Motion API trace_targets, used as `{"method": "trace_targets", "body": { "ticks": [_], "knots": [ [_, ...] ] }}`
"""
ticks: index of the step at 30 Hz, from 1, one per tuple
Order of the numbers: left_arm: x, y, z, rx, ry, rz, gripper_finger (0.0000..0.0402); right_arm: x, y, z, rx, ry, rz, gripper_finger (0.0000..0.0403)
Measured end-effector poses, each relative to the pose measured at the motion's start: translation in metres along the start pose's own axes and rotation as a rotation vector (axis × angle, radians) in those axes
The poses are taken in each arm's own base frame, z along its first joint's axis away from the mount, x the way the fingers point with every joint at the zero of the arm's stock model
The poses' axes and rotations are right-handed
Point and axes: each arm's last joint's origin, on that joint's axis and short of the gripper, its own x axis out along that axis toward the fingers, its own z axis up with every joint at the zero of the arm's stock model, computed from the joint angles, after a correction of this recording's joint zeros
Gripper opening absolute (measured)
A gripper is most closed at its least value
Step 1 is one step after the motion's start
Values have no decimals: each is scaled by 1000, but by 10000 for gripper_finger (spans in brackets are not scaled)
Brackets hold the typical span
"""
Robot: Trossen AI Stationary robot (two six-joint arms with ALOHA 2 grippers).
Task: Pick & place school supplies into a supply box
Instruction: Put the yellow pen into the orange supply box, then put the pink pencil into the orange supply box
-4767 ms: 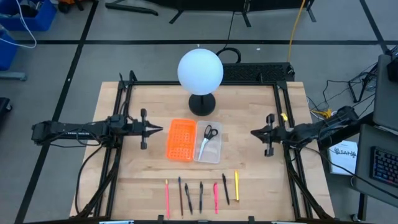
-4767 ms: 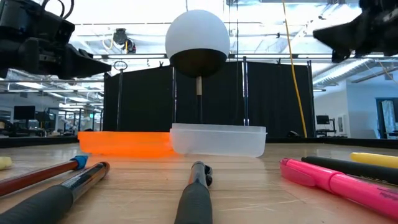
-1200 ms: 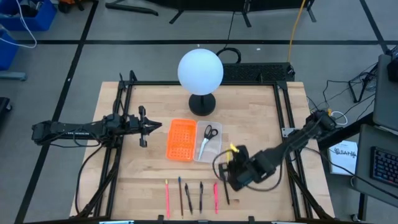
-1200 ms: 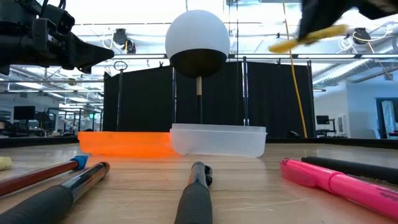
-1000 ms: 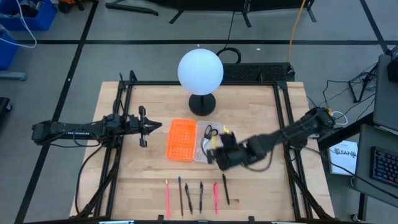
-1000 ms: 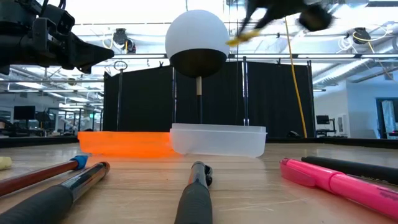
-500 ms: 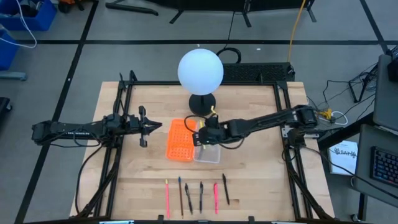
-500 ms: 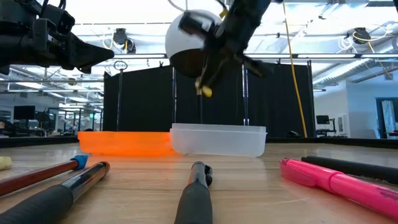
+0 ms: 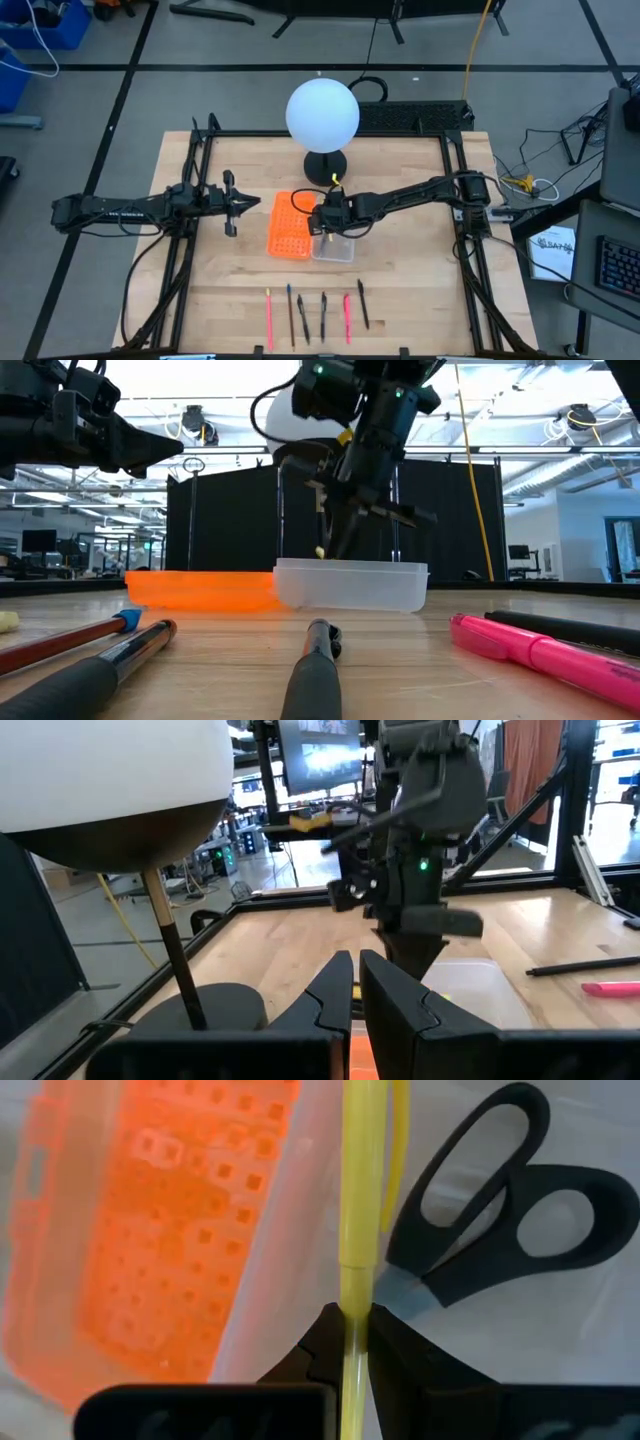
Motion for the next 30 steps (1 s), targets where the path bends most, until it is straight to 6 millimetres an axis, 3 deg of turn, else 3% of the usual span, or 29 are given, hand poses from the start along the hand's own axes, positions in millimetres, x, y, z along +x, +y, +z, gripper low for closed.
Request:
{"method": "trace_targets", "body": {
  "ticks": [14,20,26,30],
  "knots": [
    [0,0,0,0,1,0,33,21,-27,-9,71,30,-15,21],
    [0,0,0,-1,1,0,33,20,-25,-8,18,24,15,78],
    [0,0,-1,-1,7,0,33,-14,-20,-2,1,7,88,131],
    [0,0,-1,-1,8,0,33,-50,-19,0,-87,-41,147,147]
  ]
}}
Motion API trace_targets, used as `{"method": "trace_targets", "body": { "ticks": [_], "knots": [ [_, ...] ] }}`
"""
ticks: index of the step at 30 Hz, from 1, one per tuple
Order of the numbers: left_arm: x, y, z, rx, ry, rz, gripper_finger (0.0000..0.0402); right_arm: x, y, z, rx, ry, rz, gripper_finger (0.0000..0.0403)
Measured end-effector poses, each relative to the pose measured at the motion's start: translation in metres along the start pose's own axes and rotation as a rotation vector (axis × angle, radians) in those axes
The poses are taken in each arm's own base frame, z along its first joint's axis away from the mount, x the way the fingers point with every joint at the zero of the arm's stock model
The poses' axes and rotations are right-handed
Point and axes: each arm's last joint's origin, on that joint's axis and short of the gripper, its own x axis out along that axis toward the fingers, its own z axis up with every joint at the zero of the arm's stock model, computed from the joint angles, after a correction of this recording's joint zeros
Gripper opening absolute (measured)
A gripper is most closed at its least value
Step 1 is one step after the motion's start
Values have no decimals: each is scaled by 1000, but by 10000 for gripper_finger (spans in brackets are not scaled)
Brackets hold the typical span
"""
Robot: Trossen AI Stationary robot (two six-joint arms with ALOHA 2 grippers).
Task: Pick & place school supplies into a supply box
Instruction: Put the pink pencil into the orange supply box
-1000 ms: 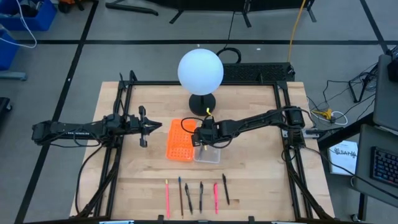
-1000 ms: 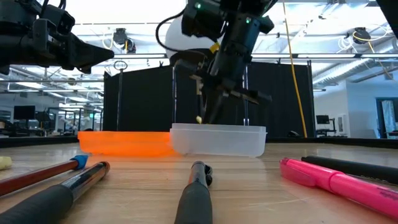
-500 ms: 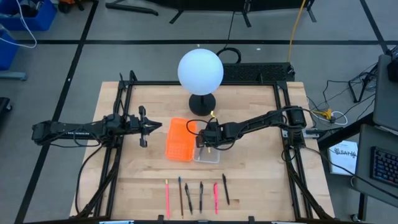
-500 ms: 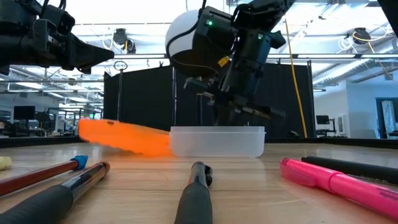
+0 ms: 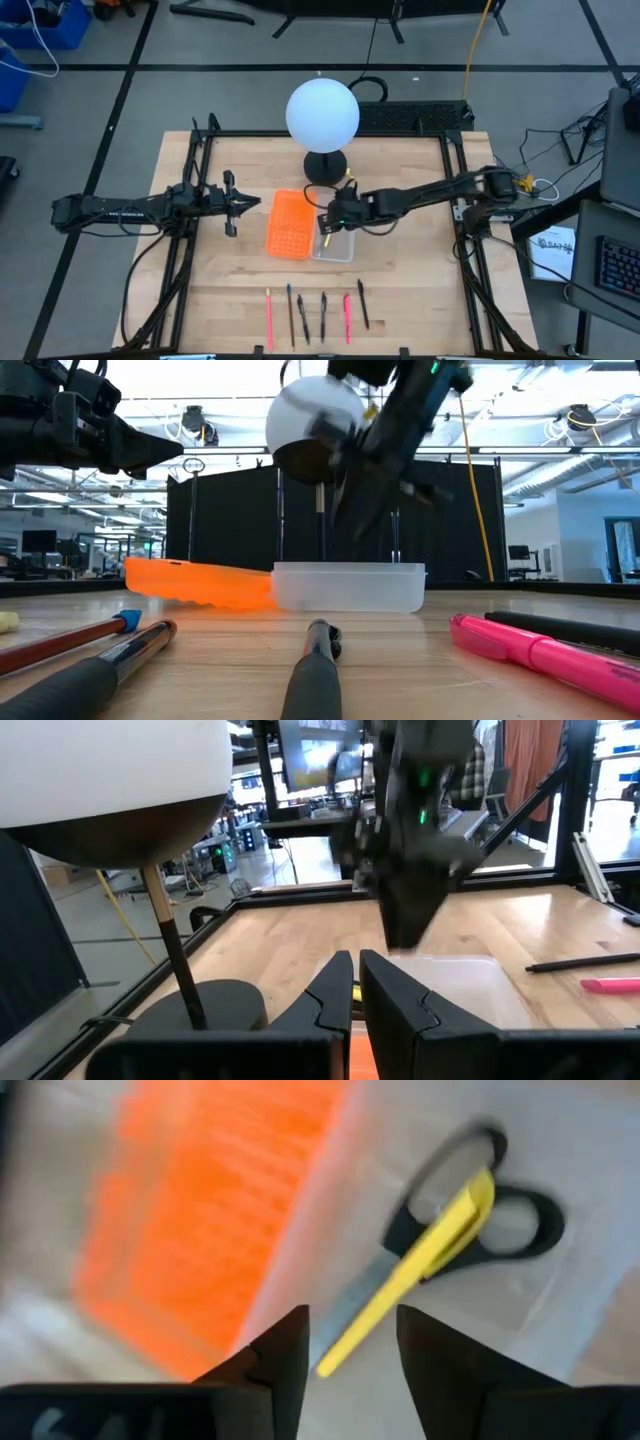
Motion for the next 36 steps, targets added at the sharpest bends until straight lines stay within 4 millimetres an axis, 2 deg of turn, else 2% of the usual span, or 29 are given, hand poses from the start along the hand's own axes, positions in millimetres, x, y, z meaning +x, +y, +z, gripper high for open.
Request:
{"method": "trace_targets", "body": {
  "ticks": [4,9,11,14,19,27,31,36],
  "knots": [
    [0,0,0,0,0,0,33,-50,3,-1,-157,-105,49,151],
    [0,0,2,85,-24,-1,33,-112,0,-18,-436,-280,65,145],
    [0,0,3,126,-33,-18,33,-130,-5,-26,-578,-388,53,140],
    [0,0,3,80,-35,-19,33,-144,-17,-35,-756,-510,50,131],
    [0,0,3,-15,-30,2,33,-141,-46,-39,-923,-644,137,107],
    [0,4,1,-29,1,124,33,-102,-112,-62,-1064,-688,434,9],
    [0,5,1,-30,6,173,33,-89,-147,-69,-1042,-730,497,11],
    [-1,6,0,-72,6,202,33,-85,-181,-63,-1011,-788,524,2]
  ]
}}
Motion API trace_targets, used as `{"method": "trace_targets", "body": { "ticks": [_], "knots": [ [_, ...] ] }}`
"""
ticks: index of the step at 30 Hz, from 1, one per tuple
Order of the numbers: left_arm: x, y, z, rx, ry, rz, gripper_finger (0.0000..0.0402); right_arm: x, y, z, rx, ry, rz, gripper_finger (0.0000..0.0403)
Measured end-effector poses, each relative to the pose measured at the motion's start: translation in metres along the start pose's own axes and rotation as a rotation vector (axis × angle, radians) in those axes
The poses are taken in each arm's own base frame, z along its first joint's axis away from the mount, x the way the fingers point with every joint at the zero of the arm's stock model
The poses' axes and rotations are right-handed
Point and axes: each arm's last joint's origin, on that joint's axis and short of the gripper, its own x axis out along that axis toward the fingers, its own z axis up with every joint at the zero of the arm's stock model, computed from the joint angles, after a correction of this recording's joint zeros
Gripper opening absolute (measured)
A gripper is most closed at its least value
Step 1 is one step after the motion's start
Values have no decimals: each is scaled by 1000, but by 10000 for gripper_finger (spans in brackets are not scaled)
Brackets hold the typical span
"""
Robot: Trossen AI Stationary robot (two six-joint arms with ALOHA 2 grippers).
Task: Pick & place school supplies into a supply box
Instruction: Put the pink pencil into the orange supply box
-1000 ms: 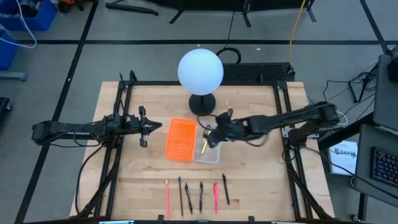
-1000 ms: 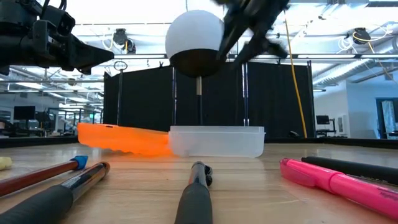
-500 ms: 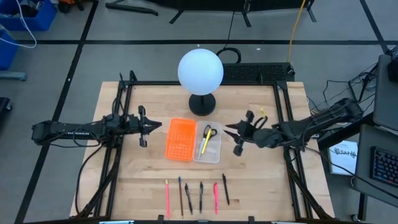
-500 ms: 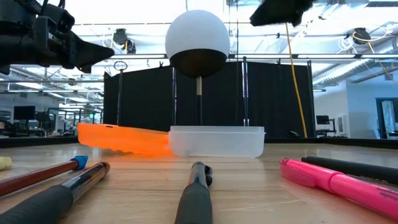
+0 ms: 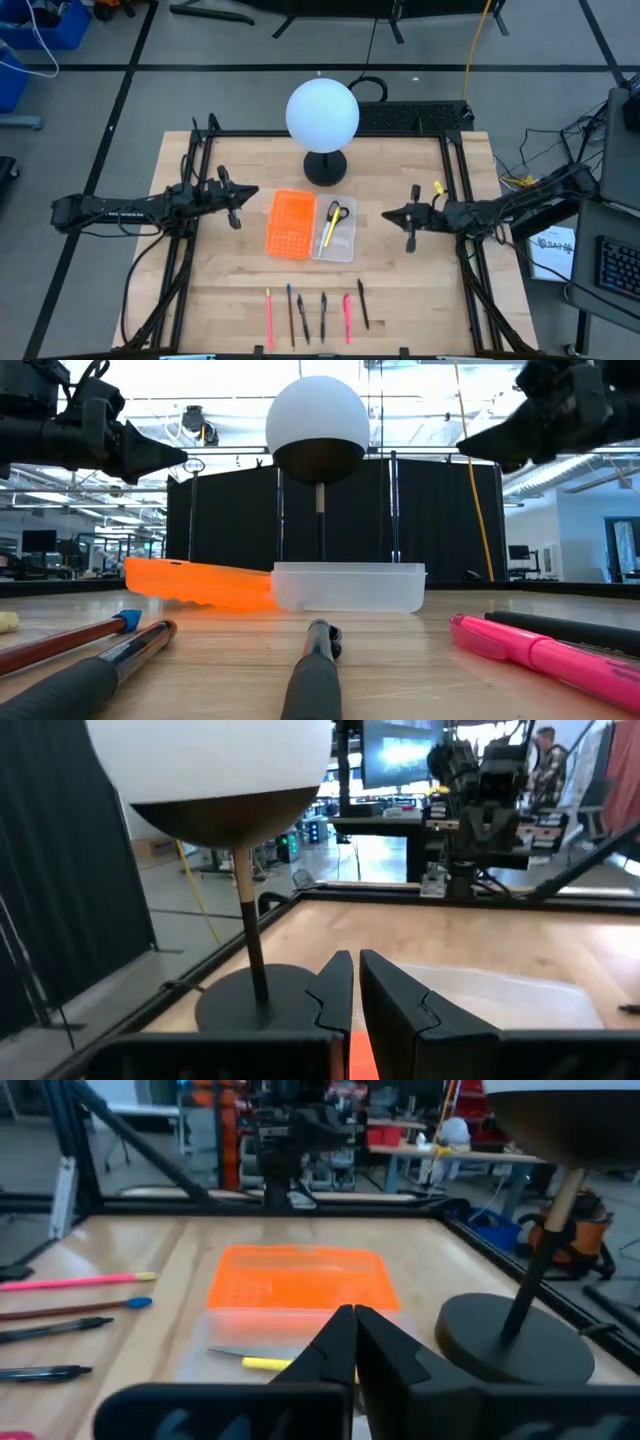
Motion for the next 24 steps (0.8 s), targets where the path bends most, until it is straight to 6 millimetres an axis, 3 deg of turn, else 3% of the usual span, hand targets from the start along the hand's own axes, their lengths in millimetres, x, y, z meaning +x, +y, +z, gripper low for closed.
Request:
{"method": "trace_targets", "body": {
  "ticks": [6,13,20,24],
  "knots": [
    [0,0,-1,-30,8,18,33,-17,-11,-14,-13,-66,83,1],
    [0,1,-8,-34,84,31,33,-29,-14,-9,-93,-141,173,0],
    [-1,2,-15,-240,149,118,28,-37,-16,-2,-158,-257,183,0],
    [2,-6,11,-277,212,119,6,-37,-16,-7,-160,-202,182,0]
  ]
}}
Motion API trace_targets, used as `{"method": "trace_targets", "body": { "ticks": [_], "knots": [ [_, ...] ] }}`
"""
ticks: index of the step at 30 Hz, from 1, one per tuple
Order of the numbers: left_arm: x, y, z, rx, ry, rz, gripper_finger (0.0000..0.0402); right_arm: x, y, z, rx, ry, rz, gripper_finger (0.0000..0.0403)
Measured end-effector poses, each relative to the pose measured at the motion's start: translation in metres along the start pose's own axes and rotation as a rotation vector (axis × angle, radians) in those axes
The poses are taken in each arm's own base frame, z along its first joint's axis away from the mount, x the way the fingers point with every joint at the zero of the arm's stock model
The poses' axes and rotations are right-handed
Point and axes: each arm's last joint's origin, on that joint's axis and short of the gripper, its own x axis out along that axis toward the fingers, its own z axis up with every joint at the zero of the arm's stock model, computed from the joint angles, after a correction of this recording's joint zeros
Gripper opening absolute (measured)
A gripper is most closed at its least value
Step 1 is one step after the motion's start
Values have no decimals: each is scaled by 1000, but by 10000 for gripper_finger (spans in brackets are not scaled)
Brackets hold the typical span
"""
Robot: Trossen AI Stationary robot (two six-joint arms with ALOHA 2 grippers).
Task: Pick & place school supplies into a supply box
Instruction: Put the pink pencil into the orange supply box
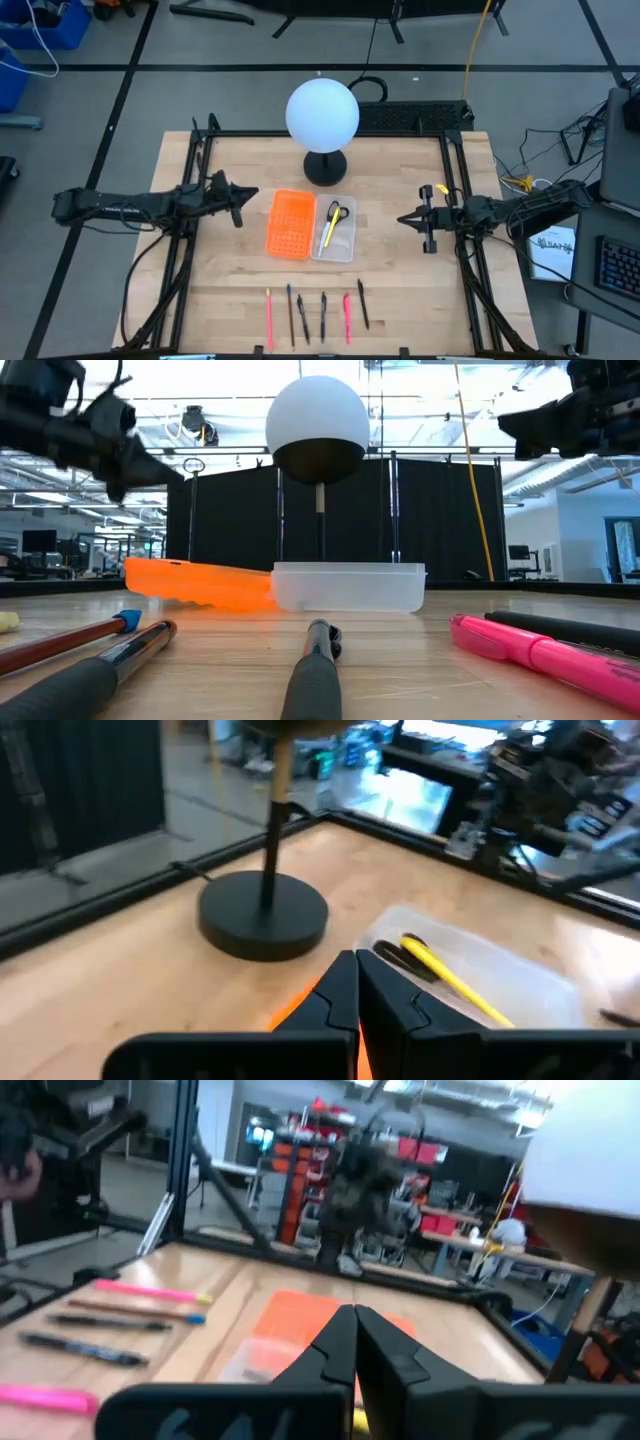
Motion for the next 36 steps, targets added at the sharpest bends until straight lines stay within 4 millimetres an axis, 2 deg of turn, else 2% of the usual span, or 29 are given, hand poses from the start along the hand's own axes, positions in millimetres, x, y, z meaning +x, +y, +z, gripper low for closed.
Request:
{"method": "trace_targets", "body": {
  "ticks": [4,8,11,14,19,24,28,32,36],
  "knots": [
    [-7,-28,51,-8,71,105,4,0,1,-3,-12,26,5,0],
    [-8,-63,95,6,247,221,3,0,1,-2,-17,24,6,0],
    [-3,-88,112,-46,413,325,3,0,1,-3,-20,28,6,0],
    [5,-115,115,-141,609,431,2,0,1,-3,-20,34,8,0],
    [18,-165,92,-227,844,657,2,0,1,-4,-10,38,9,0],
    [29,-210,48,-282,933,778,4,0,1,-4,25,38,12,0],
    [33,-240,11,-376,1033,748,2,0,2,-5,66,54,16,0],
    [33,-267,-15,-473,1035,647,9,0,2,-6,78,61,17,0],
    [31,-275,-30,-499,1018,651,14,0,2,-6,104,61,16,0]
  ]
}}
